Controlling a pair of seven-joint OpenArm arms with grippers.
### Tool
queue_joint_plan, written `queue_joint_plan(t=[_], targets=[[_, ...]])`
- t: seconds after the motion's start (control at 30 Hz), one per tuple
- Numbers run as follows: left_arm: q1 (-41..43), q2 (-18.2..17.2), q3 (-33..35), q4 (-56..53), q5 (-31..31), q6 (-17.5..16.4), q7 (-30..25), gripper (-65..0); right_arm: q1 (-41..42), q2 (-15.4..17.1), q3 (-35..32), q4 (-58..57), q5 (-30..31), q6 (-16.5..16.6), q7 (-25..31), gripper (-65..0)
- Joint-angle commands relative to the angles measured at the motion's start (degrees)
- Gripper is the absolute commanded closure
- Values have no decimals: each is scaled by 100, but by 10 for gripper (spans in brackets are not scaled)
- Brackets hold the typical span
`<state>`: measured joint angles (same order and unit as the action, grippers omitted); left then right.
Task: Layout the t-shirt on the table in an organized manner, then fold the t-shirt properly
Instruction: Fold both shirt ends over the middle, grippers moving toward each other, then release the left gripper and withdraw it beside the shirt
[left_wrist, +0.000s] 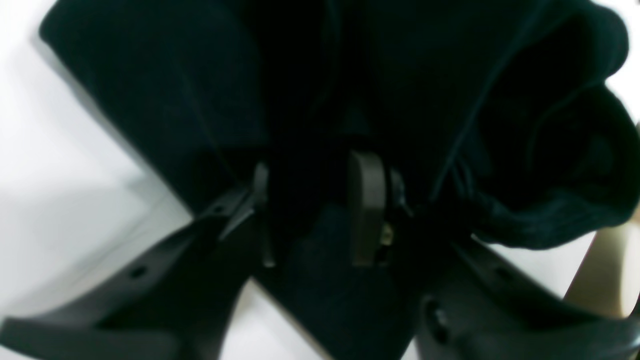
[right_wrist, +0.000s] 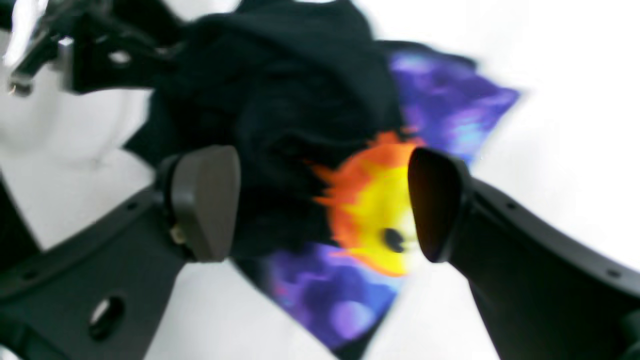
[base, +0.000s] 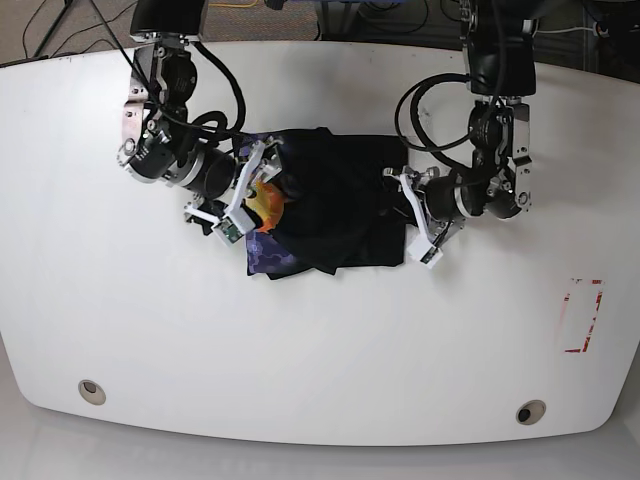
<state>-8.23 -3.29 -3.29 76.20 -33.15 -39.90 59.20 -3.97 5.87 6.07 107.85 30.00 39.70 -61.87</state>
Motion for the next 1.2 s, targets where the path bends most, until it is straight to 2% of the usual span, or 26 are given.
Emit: queue_joint_plan(t=[0.0,0.2,0.37,0.57,0.8,0.97,1.17], targets=[[-113,-18,-80,85,-285,-10,-69,-274,67,7,-110,85,108,30,134,-501],[-105,-203,-308,199,-584,-10,-69,-361,32,-257,-356,23,73,30,134,-501],[-87,-379,-484,507,-866,-10,-69,-361,102,-407,-514,-355,73,30,151,-501],[-69,-924,-924,973,-1340,-10,-61,-361,278,-591,-831,-820,81,30,389,-501],[-52,-1610,-1821,1008,-1877,-10,27,-361,735,-723,-1622,-1093,117,30,565,-501],[36,-1908,-2234,999,-1965,-10,80,-361,1034,-978,-1991,-1093,73,30,565,-501],[194,-2111,-2427,999,-1956,-10,80,-361,1324,-1145,-2070,-1093,73,30,547,-501]])
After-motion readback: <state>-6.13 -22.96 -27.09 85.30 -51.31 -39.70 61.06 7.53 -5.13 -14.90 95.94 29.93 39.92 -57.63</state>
